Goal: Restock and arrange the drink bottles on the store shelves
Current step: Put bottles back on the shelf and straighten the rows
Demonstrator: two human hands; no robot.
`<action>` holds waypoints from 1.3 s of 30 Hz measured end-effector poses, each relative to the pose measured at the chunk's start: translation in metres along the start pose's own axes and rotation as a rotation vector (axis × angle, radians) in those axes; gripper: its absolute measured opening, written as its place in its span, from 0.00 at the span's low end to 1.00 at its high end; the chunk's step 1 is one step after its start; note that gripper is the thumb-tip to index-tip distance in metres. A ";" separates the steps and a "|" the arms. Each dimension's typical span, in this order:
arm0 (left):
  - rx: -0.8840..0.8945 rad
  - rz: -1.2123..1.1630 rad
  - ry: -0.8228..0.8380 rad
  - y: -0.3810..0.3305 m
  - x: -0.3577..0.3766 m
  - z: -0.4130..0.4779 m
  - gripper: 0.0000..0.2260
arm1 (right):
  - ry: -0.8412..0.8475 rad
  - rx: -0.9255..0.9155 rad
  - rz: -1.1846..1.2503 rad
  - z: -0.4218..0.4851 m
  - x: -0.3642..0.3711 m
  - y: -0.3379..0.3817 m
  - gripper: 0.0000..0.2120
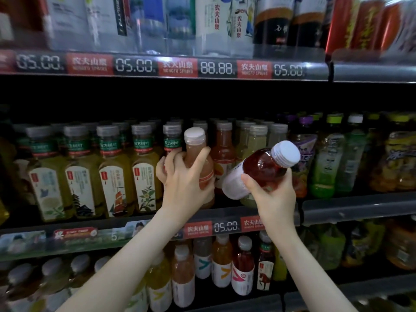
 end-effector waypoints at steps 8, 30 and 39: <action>0.047 0.055 0.002 0.005 0.001 0.000 0.29 | 0.099 0.091 -0.234 0.009 0.045 -0.014 0.35; -0.013 -0.803 0.389 -0.054 -0.013 -0.056 0.34 | 0.285 -0.077 -0.019 -0.045 0.006 0.037 0.31; -0.240 -0.759 0.698 -0.053 0.015 -0.189 0.33 | 0.368 0.287 -0.462 -0.091 -0.101 -0.126 0.21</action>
Point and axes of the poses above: each hand's wrist, its own z-axis towards the middle knuckle, its own x-axis out of the palm, y = z × x, the point moved 8 cm from there along z, towards the middle knuckle, and after that the axes turned 14 degrees about z, right-handed, at the moved point
